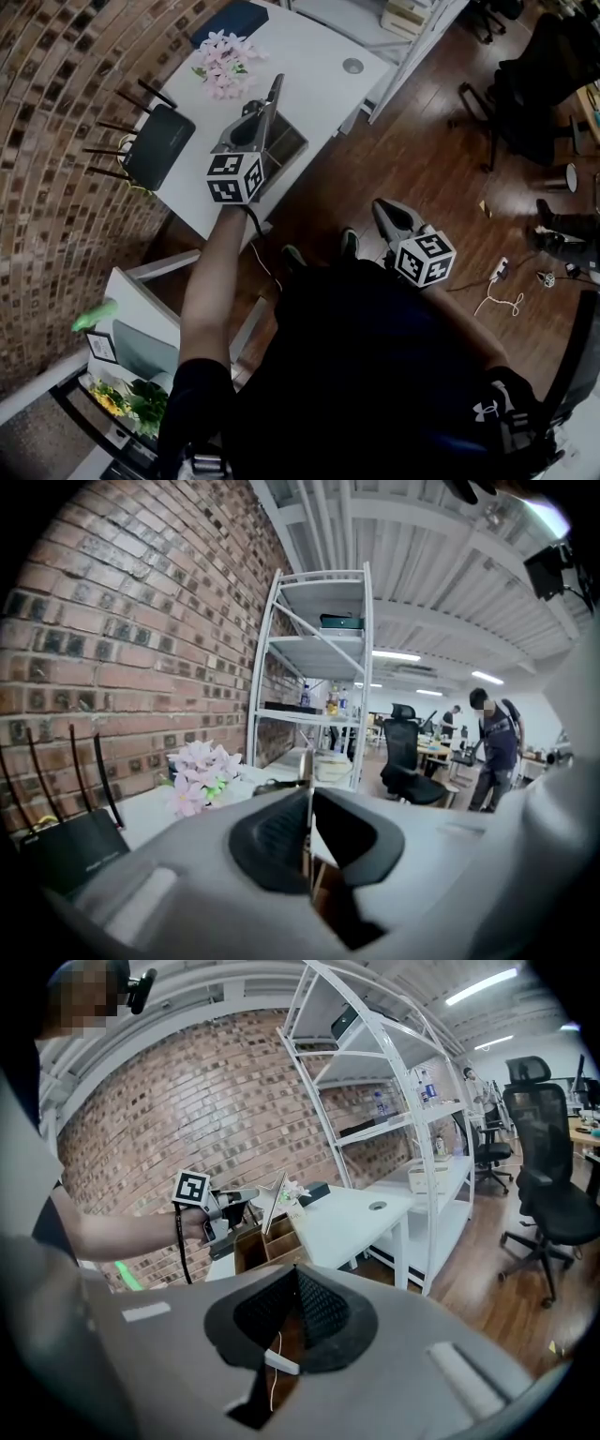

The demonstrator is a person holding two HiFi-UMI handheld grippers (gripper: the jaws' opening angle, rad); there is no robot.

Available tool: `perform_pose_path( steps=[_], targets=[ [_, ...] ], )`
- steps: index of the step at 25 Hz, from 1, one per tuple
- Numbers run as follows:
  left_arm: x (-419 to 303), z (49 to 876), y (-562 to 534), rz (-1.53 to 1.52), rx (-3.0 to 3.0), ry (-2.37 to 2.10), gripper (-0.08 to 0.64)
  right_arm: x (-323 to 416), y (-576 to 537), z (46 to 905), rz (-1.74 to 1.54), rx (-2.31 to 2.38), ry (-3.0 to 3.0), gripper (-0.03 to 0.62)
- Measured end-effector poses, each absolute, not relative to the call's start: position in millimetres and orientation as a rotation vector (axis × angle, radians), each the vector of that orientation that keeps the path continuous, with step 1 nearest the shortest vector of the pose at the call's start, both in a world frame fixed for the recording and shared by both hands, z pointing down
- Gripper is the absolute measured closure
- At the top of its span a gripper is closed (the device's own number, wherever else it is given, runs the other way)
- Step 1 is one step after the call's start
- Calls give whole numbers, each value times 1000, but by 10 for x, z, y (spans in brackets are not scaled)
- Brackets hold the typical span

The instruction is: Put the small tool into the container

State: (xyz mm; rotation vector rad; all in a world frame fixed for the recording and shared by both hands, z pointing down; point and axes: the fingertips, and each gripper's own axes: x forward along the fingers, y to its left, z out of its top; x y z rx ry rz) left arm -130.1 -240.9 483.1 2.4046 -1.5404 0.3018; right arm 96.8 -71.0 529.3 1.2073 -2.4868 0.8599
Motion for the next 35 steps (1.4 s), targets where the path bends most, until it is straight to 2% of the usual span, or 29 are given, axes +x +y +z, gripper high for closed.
perform_pose_path(
  steps=[35],
  targets=[
    [-1307, 5696, -2305, 508, 2298, -1475, 537, 823, -798, 5360, 898, 1206, -2459, 589]
  ],
)
